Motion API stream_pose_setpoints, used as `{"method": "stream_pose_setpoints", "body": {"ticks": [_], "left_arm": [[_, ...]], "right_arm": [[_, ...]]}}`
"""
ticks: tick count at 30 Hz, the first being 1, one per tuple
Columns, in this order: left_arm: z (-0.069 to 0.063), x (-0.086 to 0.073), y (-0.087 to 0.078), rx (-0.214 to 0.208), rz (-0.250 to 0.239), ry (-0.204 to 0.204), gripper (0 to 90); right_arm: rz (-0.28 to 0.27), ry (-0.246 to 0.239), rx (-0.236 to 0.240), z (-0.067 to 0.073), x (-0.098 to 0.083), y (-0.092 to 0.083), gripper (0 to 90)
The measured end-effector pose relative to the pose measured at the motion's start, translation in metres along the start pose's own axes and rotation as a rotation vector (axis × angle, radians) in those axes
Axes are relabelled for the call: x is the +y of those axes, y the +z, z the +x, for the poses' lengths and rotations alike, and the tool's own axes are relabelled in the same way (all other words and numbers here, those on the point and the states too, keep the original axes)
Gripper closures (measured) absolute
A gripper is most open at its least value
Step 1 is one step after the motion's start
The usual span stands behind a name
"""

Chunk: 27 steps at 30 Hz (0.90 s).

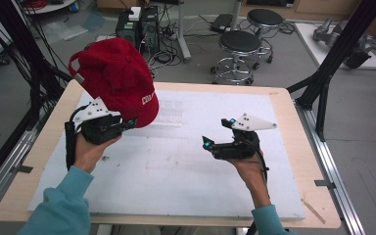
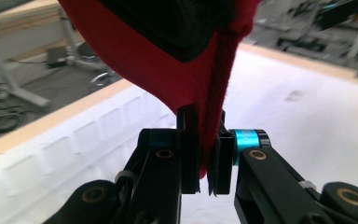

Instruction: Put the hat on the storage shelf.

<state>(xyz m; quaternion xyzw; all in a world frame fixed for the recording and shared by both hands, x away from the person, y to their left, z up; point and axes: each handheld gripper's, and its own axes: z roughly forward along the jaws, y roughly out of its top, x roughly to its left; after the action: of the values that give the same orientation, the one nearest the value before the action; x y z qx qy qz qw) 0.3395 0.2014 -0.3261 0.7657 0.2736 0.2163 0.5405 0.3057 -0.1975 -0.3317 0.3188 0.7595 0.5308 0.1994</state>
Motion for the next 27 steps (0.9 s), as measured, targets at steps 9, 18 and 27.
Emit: {"method": "stream_pose_setpoints", "body": {"ticks": [9,18,27], "left_arm": [[0.021,0.005,0.008,0.091,0.021,0.036,85.1],[0.035,0.003,0.017,0.165,0.098,0.096,85.1],[0.044,-0.005,0.033,0.203,0.133,0.105,85.1]], "right_arm": [[0.024,0.053,-0.065,-0.012,-0.034,-0.030,11.3],[-0.012,0.138,-0.123,-0.024,-0.072,-0.054,11.3],[-0.076,0.170,-0.168,-0.027,-0.106,-0.064,11.2]]}}
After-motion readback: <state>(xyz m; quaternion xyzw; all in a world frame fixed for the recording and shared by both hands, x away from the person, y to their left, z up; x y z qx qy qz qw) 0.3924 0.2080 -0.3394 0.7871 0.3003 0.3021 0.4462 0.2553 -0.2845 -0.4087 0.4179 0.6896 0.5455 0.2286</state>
